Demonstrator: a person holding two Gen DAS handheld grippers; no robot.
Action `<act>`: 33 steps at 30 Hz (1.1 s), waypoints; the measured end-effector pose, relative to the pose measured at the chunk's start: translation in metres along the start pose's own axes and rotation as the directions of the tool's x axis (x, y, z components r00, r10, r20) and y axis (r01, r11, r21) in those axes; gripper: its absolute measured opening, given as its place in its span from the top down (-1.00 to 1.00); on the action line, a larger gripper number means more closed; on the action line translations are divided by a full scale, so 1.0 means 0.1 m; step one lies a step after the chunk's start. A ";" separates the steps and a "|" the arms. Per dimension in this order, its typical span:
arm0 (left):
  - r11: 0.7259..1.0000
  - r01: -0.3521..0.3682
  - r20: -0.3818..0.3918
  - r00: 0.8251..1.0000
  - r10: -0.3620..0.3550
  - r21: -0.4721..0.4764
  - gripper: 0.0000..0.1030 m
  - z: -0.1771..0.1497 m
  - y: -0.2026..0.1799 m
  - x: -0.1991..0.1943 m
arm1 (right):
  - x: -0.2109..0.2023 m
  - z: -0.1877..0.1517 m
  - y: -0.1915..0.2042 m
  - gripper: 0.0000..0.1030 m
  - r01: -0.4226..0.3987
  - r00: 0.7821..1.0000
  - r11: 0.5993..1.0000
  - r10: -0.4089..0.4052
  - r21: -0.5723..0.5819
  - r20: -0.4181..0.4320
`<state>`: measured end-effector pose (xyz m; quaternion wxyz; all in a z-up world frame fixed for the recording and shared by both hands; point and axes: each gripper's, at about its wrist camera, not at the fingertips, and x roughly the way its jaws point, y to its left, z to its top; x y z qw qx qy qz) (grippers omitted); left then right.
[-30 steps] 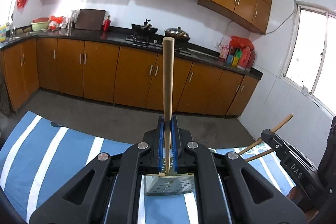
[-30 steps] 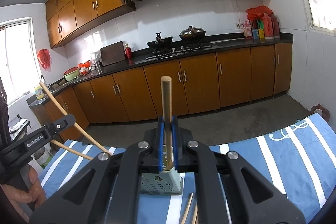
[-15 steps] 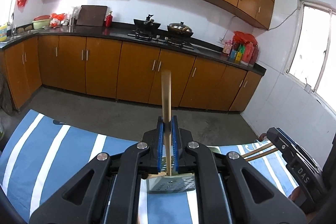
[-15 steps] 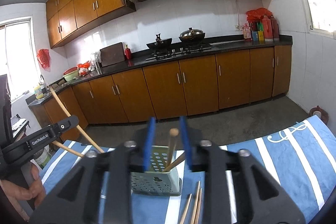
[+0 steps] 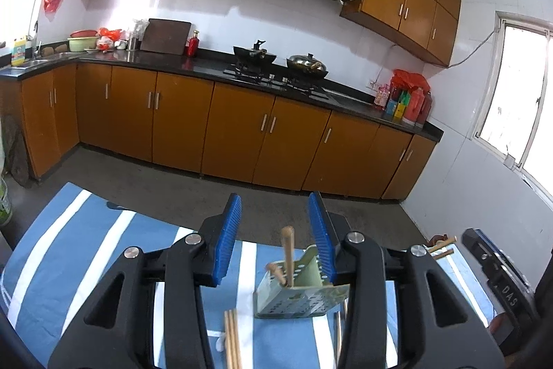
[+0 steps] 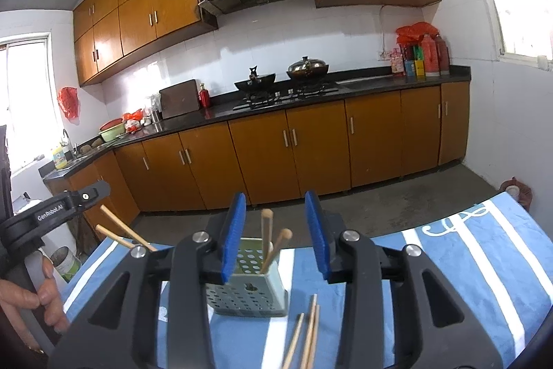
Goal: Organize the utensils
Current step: 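Move the left tool back to the chopsticks and grasp one while the right tool grasps another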
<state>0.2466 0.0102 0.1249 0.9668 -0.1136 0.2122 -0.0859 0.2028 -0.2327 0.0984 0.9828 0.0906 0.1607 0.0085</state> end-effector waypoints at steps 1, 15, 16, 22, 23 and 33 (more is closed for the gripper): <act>1.000 -0.003 0.001 1.000 0.003 0.001 0.21 -0.03 0.03 -0.05 | -0.05 -0.01 -0.02 0.26 0.004 1.000 1.000 -0.004 -0.001 0.003; 0.984 -0.130 -0.198 0.968 0.152 0.119 0.21 -1.15 0.56 -0.24 | -0.17 -1.39 -0.46 0.32 0.078 0.943 0.997 -0.071 0.008 -0.326; 0.983 -0.131 -0.223 0.962 0.156 0.126 0.21 -1.26 0.58 -0.21 | -0.14 -1.49 -0.45 0.37 0.070 0.932 0.997 -0.059 0.017 -0.356; 0.989 -0.102 -0.328 0.935 0.131 0.104 0.21 -1.71 0.61 -0.11 | 0.07 -2.05 -0.29 0.64 0.043 0.870 0.999 -0.022 0.031 -0.493; 0.990 -0.097 -0.337 0.933 0.127 0.102 0.21 -1.76 0.61 -0.10 | 0.10 -2.08 -0.28 0.66 0.043 0.865 0.999 -0.022 0.031 -0.501; 0.993 -0.064 -0.397 0.913 0.097 0.097 0.24 -1.98 0.59 -0.03 | 0.26 -2.19 -0.22 0.75 0.050 0.846 0.998 -0.054 -0.022 -0.530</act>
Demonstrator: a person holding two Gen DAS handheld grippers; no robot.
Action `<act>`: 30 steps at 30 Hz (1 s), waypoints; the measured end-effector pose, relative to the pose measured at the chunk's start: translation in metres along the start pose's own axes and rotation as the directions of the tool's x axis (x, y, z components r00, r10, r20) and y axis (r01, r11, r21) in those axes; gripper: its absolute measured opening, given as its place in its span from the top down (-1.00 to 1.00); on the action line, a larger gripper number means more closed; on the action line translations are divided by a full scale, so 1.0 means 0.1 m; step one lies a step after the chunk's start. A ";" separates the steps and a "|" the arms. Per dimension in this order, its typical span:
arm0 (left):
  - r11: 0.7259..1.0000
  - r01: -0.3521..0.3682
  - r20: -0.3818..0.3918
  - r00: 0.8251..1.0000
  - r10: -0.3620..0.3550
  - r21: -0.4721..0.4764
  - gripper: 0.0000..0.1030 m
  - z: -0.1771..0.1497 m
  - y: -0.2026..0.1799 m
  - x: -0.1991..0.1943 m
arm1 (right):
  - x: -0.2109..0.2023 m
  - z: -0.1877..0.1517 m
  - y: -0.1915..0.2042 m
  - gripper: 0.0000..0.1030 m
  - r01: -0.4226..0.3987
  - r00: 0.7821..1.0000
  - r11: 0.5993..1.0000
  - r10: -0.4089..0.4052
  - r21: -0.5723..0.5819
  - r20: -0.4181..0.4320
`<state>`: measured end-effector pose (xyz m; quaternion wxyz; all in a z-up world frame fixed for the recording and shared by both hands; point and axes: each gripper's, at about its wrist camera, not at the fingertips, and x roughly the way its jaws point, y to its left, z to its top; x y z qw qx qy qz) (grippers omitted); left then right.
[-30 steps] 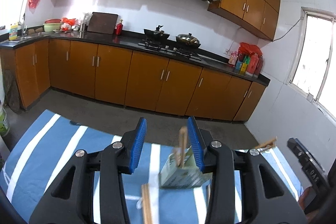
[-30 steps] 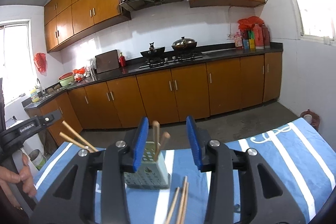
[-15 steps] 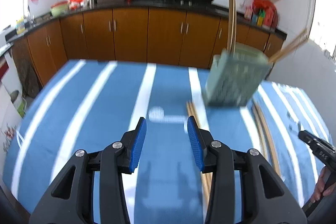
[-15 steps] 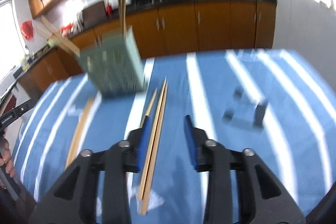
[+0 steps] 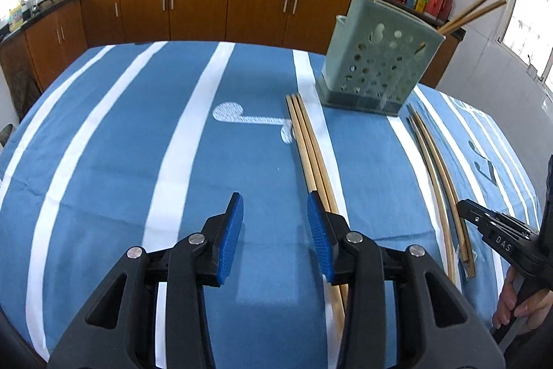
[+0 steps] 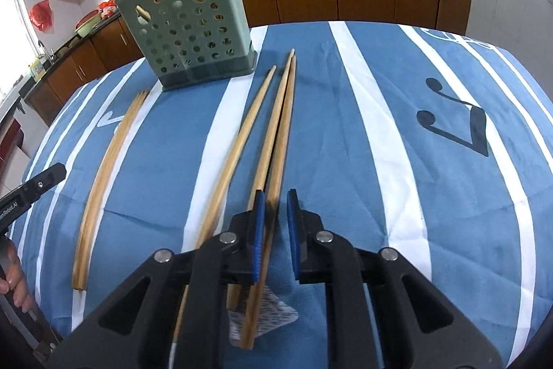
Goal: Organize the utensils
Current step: 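Move the left tool back to the chopsticks and grasp one while the right tool grasps another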
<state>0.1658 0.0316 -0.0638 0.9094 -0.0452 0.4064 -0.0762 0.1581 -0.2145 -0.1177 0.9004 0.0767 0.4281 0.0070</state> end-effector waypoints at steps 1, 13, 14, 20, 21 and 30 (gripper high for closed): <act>1.000 0.002 -0.004 1.000 -0.002 0.000 0.25 0.00 -0.01 0.02 | 0.00 0.00 0.01 0.77 0.012 1.000 1.000 -0.012 -0.011 0.002; 0.999 0.043 -0.055 0.998 -0.041 0.032 0.48 -0.08 -0.12 0.13 | -0.01 0.09 -0.39 0.85 0.138 0.990 0.983 -0.140 0.121 0.006; 0.998 0.046 -0.059 0.997 -0.044 0.037 0.49 -0.09 -0.13 0.14 | 0.00 0.09 -0.40 0.85 0.141 0.990 0.983 -0.143 0.117 0.007; 0.996 0.053 -0.078 0.996 -0.047 0.076 0.56 -0.15 -0.23 0.17 | 0.02 0.10 -0.39 0.85 0.147 0.989 0.984 -0.149 0.103 0.009; 0.995 0.049 -0.077 0.996 -0.043 0.082 0.57 -0.15 -0.24 0.17 | 0.01 0.10 -0.39 0.85 0.146 0.989 0.984 -0.148 0.102 0.009; 0.995 -0.013 -0.080 0.997 0.021 0.097 0.67 -0.13 -0.23 0.26 | 0.00 0.10 -0.38 0.84 0.151 0.988 0.985 -0.152 0.090 0.007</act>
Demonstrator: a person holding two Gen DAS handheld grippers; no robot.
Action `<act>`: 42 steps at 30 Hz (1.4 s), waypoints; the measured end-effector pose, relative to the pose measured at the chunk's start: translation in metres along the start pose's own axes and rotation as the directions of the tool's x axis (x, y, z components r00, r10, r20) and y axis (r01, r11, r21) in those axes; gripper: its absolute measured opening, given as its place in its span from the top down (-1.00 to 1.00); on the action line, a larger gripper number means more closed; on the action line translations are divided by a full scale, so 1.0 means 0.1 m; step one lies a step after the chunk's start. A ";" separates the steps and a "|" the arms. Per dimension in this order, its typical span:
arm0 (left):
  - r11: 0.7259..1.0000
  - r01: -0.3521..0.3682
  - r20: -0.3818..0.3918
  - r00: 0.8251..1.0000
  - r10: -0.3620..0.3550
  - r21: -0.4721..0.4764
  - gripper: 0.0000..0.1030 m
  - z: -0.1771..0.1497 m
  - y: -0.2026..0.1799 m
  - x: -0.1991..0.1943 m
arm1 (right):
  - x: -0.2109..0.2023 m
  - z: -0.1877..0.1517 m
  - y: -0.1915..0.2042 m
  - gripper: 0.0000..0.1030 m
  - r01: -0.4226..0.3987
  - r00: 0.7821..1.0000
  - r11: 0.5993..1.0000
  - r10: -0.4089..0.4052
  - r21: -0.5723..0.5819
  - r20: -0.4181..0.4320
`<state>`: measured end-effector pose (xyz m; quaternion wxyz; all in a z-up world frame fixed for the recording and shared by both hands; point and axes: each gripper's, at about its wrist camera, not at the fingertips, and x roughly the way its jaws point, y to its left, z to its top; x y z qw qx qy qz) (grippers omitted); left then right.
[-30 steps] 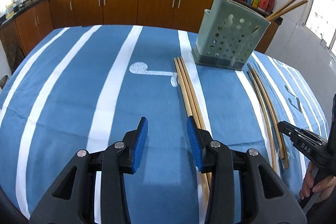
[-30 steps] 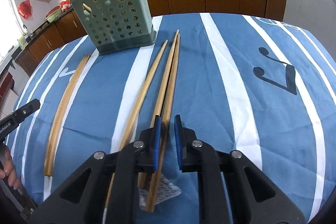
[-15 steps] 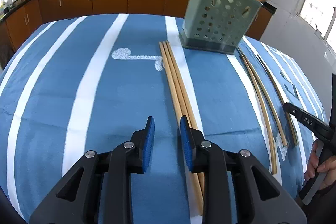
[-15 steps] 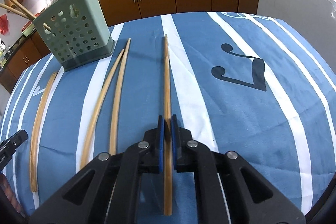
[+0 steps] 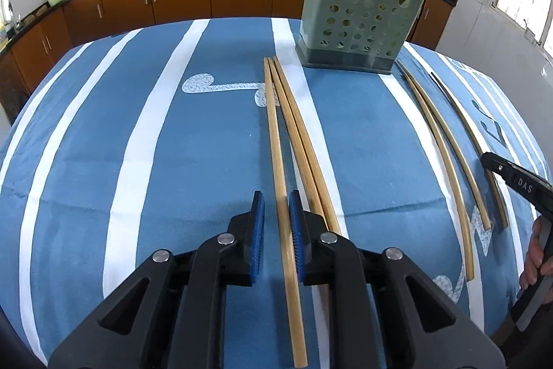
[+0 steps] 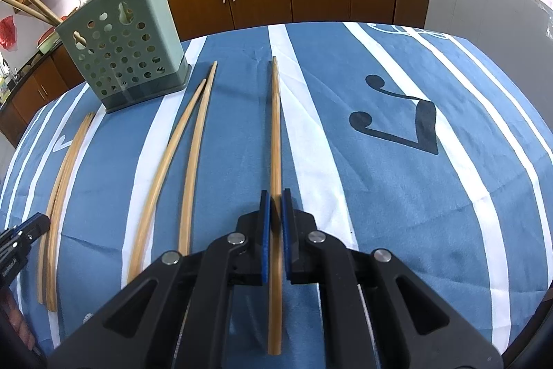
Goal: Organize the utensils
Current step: 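Move the left tool back to the chopsticks and grasp one while the right tool grasps another, then lift the left tool's chopstick upright over the green caddy while the right tool does likewise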
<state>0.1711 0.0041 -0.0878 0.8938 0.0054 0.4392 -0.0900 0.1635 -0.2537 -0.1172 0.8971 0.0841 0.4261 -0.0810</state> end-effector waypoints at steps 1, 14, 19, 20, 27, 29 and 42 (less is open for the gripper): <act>1.000 -0.001 0.001 1.000 0.001 0.002 0.67 0.01 -0.01 0.00 | 0.00 0.00 0.00 0.83 -0.004 1.000 1.000 0.004 0.000 -0.002; 0.995 -0.070 0.025 0.997 0.072 -0.074 0.85 0.29 0.41 0.17 | 0.07 0.10 0.02 0.84 0.002 1.000 0.999 -0.002 -0.034 0.000; 0.995 -0.054 0.041 0.998 0.058 -0.088 0.85 0.30 0.50 0.18 | 0.14 0.17 0.03 0.84 0.017 1.000 0.999 -0.016 -0.049 0.008; 0.995 -0.054 0.041 0.998 0.057 -0.088 0.85 0.30 0.50 0.18 | 0.15 0.19 0.03 0.84 0.019 1.000 0.999 -0.019 -0.051 0.010; 0.994 -0.051 0.040 0.998 0.055 -0.093 0.84 0.31 0.49 0.18 | 0.17 0.19 0.05 0.84 0.028 0.999 0.998 -0.027 -0.058 0.024; 0.994 -0.049 0.040 0.998 0.053 -0.093 0.84 0.31 0.50 0.18 | 0.17 0.19 0.04 0.84 0.025 0.999 0.998 -0.024 -0.055 0.024; 0.995 -0.047 0.038 0.998 0.051 -0.092 0.84 0.30 0.48 0.17 | 0.16 0.17 0.04 0.84 0.018 1.000 0.998 -0.017 -0.054 0.021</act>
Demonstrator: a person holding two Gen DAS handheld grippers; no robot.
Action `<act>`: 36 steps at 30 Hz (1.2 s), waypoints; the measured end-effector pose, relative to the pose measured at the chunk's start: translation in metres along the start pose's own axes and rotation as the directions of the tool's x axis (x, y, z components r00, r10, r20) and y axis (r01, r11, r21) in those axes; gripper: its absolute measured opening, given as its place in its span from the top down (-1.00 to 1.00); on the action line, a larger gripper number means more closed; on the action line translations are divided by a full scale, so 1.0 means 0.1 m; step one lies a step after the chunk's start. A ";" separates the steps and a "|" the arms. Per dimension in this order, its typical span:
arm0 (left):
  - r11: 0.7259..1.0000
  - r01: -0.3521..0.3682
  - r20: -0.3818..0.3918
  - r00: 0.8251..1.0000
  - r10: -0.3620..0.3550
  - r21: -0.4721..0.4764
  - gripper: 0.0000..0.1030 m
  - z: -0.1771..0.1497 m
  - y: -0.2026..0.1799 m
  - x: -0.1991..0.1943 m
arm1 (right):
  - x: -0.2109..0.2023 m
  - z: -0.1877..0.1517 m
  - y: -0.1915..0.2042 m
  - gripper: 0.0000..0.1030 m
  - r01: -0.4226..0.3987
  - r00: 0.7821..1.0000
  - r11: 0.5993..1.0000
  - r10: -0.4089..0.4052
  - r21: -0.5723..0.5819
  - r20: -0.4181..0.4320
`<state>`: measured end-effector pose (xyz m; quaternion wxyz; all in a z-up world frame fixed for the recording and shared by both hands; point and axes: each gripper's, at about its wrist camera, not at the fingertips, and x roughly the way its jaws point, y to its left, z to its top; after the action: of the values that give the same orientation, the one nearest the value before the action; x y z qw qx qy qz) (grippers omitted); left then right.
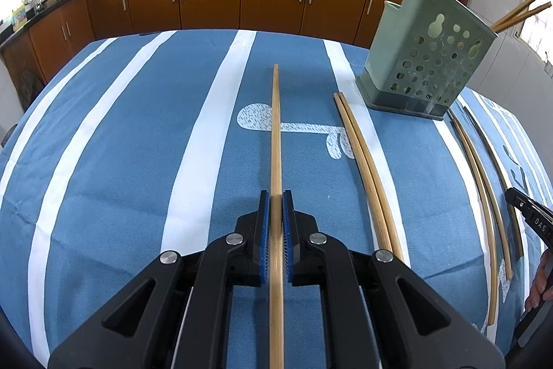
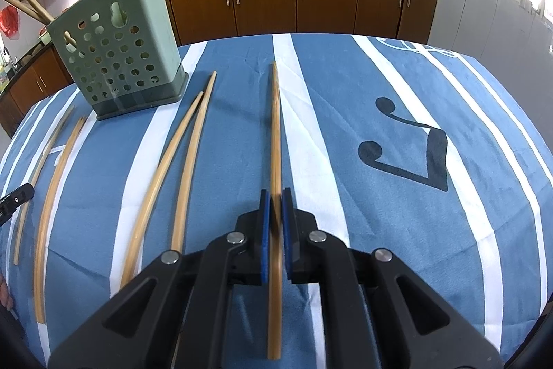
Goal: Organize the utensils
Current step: 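Lift the left tool's chopstick upright over the green caddy while the right tool does likewise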
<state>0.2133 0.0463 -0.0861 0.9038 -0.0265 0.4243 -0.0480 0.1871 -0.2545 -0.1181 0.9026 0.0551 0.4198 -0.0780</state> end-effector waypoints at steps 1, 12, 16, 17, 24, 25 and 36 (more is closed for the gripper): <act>1.000 0.000 -0.003 1.000 0.000 0.008 0.84 -0.02 -0.01 -0.02 | -0.01 -0.01 0.00 0.84 -0.001 1.000 1.000 0.001 -0.004 -0.003; 0.999 0.012 -0.007 1.000 -0.012 0.035 0.85 -0.21 -0.05 -0.16 | -0.07 -0.08 -0.01 0.85 -0.015 1.000 1.000 0.015 0.005 -0.011; 0.999 0.018 -0.023 1.000 -0.017 0.041 0.85 -0.17 -0.05 -0.18 | -0.19 -0.03 -0.05 0.85 -0.028 0.999 0.999 0.028 0.022 0.017; 0.999 0.018 -0.015 1.000 -0.017 0.041 0.85 -0.15 -0.04 -0.21 | -0.22 -0.02 -0.06 0.85 -0.031 0.999 0.999 0.030 0.024 0.029; 0.999 0.030 0.080 0.996 -0.033 0.034 0.85 0.06 0.01 -0.53 | -0.52 0.14 -0.12 0.85 -0.054 0.991 0.998 0.048 0.045 0.121; 0.999 0.031 0.093 0.995 -0.034 0.032 0.85 0.09 0.01 -0.57 | -0.57 0.16 -0.12 0.85 -0.057 0.989 0.997 0.050 0.046 0.139; 0.998 0.054 0.233 0.971 -0.050 -0.012 0.85 0.35 0.01 -0.97 | -0.96 0.35 -0.13 0.85 -0.085 0.960 0.995 0.070 0.043 0.270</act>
<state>0.1791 0.0579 0.0105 0.9454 -0.0515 0.3154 -0.0643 0.1504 -0.2636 -0.0225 0.9516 0.0847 0.2891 -0.0607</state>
